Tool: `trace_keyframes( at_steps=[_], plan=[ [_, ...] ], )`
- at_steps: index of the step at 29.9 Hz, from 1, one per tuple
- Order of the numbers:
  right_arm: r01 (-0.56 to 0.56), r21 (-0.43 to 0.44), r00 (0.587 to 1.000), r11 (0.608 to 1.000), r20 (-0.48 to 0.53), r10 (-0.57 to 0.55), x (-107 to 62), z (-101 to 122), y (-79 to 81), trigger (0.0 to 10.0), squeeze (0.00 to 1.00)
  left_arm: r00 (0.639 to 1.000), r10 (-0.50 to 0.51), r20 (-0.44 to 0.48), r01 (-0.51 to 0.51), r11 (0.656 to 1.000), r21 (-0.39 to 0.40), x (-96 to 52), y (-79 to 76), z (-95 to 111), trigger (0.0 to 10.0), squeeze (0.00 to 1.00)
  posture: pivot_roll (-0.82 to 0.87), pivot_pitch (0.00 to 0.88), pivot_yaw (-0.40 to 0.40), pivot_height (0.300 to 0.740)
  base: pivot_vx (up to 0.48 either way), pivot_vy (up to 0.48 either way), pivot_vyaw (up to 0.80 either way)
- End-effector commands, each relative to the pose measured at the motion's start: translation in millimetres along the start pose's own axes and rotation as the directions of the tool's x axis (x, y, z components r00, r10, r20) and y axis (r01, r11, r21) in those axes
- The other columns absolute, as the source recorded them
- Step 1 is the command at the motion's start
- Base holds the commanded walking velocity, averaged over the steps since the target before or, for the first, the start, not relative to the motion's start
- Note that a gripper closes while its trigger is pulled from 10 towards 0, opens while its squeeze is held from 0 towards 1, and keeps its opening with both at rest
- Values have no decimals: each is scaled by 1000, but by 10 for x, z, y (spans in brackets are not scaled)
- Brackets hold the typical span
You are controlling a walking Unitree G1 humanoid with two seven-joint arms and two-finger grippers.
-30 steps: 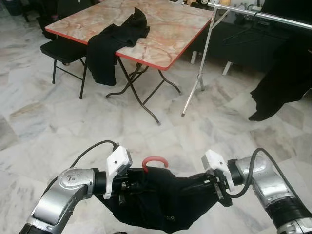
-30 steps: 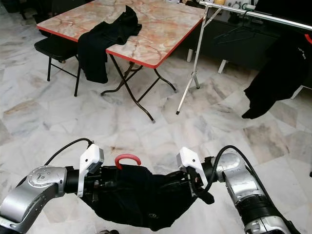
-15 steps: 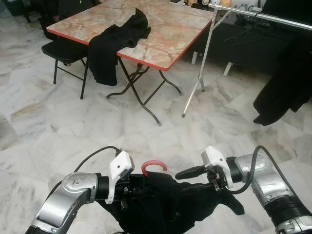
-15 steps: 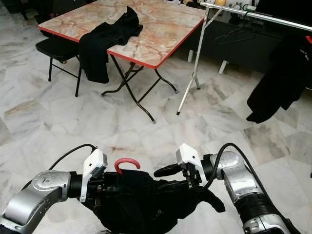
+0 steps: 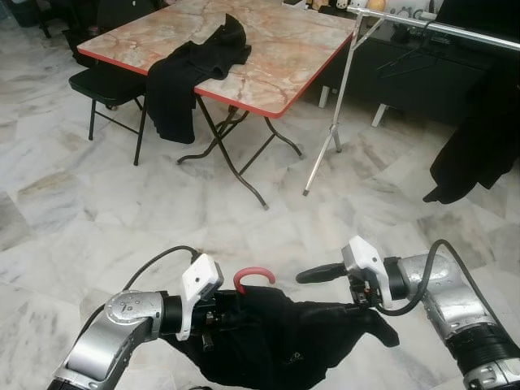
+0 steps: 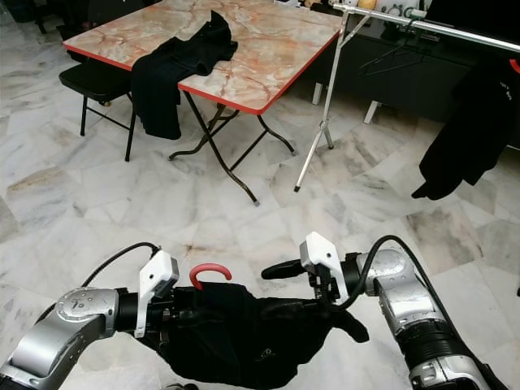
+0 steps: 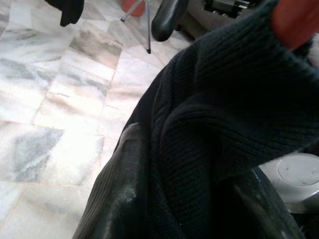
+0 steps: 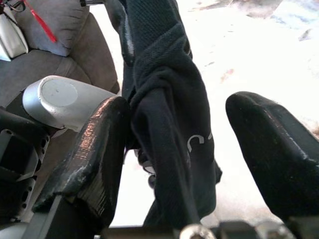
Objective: Hang hanger
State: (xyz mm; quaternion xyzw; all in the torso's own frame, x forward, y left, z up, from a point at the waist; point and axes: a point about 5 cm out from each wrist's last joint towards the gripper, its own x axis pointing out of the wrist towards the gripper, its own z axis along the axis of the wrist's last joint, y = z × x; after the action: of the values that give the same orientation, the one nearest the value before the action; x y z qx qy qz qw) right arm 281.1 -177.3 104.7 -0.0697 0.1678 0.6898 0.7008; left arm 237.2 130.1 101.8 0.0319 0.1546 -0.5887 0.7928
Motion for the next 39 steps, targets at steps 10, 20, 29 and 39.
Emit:
trace_keyframes(
  at_steps=[10, 20, 29, 39],
  plan=[
    [344, -89, 937, 935, 100, -335, -93, 139, -273, 10000, 98, 970, 234, 62, -239, 968, 77, -30, 218, -6, 0, 0, -24, 90, -29, 740, 0, 0, 0],
    [877, 169, 419, 450, 190, -888, -217, -23, -577, 10000, 0, 721, 678, 141, -681, 731, -30, -129, 590, -110, 10000, 0, -29, 90, -21, 740, 0, 0, 0],
    [933, 299, 178, 199, 95, -979, -224, -365, -493, 10000, 0, 420, 898, 130, -898, 432, -87, -576, 751, -295, 10000, 0, -21, 83, -27, 740, 0, 0, 0],
    [934, 356, 0, 9, 26, -1000, -265, -773, -114, 10000, 0, 42, 991, 130, -986, 61, -153, -1240, 464, -514, 10000, 0, -18, 77, -35, 740, 0, 0, 0]
  ],
)
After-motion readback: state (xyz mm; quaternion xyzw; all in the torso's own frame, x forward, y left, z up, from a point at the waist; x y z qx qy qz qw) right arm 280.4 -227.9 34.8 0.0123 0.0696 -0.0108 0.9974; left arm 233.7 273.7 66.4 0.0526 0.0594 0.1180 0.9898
